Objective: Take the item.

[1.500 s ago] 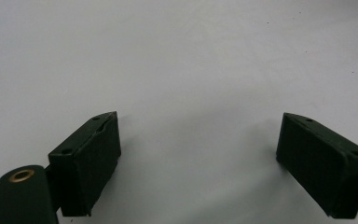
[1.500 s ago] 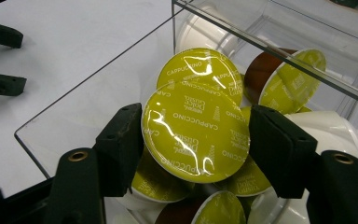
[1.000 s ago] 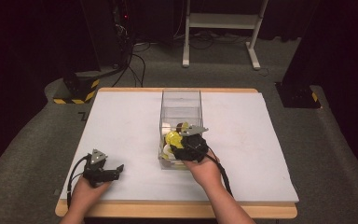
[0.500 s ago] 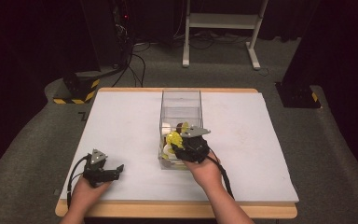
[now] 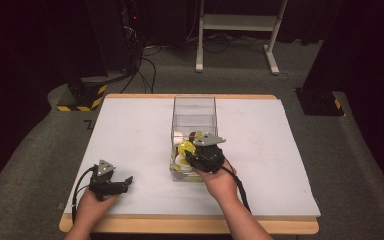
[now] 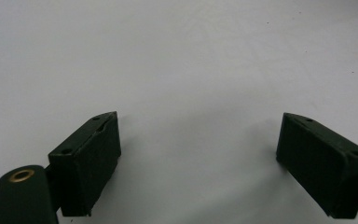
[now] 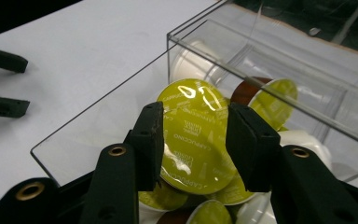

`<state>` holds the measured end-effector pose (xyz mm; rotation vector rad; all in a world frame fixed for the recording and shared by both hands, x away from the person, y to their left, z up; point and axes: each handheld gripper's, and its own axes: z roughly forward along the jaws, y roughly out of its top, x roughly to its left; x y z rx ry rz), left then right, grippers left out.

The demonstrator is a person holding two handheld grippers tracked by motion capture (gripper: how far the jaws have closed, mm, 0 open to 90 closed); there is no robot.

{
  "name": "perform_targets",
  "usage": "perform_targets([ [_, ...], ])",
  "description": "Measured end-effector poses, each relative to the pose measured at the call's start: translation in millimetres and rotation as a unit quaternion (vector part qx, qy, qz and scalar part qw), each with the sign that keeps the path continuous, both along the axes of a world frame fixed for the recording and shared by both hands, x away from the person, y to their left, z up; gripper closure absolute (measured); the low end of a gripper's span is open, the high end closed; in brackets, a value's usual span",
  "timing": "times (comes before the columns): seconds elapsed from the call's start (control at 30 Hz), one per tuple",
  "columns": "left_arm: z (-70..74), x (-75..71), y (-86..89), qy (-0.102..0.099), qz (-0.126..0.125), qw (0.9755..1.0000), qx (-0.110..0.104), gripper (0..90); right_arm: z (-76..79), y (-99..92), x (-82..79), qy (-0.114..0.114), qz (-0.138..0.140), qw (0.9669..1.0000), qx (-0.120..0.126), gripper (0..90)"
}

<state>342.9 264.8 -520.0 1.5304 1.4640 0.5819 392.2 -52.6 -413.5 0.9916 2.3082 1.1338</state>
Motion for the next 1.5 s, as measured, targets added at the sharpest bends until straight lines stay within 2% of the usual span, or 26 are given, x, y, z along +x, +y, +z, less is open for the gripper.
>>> perform_targets([
  [0.1, 0.0, 0.0, 0.0, 0.000, 0.000, 1.0000, 0.000, 13.7, -1.8, 3.1, -1.0, 0.003, 0.003, 1.0000, -0.003, 52.6],
  [0.23, 0.0, 0.0, -0.1, 0.000, 0.001, 1.0000, -0.001, 13.7, -0.7, 3.6, -0.5, 0.006, -0.004, 0.9999, 0.009, 35.6],
  [0.37, 0.0, 0.0, 0.0, 0.000, 0.000, 1.0000, 0.000, 13.6, -2.8, 3.8, 3.3, 0.017, -0.017, 0.9997, 0.000, 29.8],
  [0.4, 0.0, 0.0, -0.1, 0.000, 0.000, 1.0000, -0.001, 13.6, -3.6, 3.4, 4.9, 0.026, -0.021, 0.9994, 0.001, 28.9],
  [0.47, 0.0, 0.0, 0.0, 0.000, 0.000, 1.0000, 0.000, 13.7, -5.0, 3.0, 7.4, 0.033, -0.018, 0.9993, -0.003, 28.0],
  [0.7, 0.0, 0.0, -0.1, 0.000, 0.000, 1.0000, -0.001, 13.7, -7.5, 4.8, 8.6, 0.050, -0.005, 0.9985, -0.021, 31.9],
  [0.9, 0.0, 0.0, -0.1, 0.000, 0.000, 1.0000, 0.000, 13.7, -7.4, 4.3, 7.6, 0.047, -0.002, 0.9987, -0.019, 37.1],
  [1.13, 0.0, 0.0, 0.0, 0.000, 0.000, 1.0000, -0.001, 13.7, -6.8, 3.1, 5.2, 0.036, -0.001, 0.9992, -0.015, 37.5],
  [1.5, 0.0, 0.0, -0.1, 0.000, 0.000, 1.0000, -0.001, 13.7, -5.6, -7.7, -3.8, 0.009, -0.008, 0.9998, 0.014, 37.6],
])
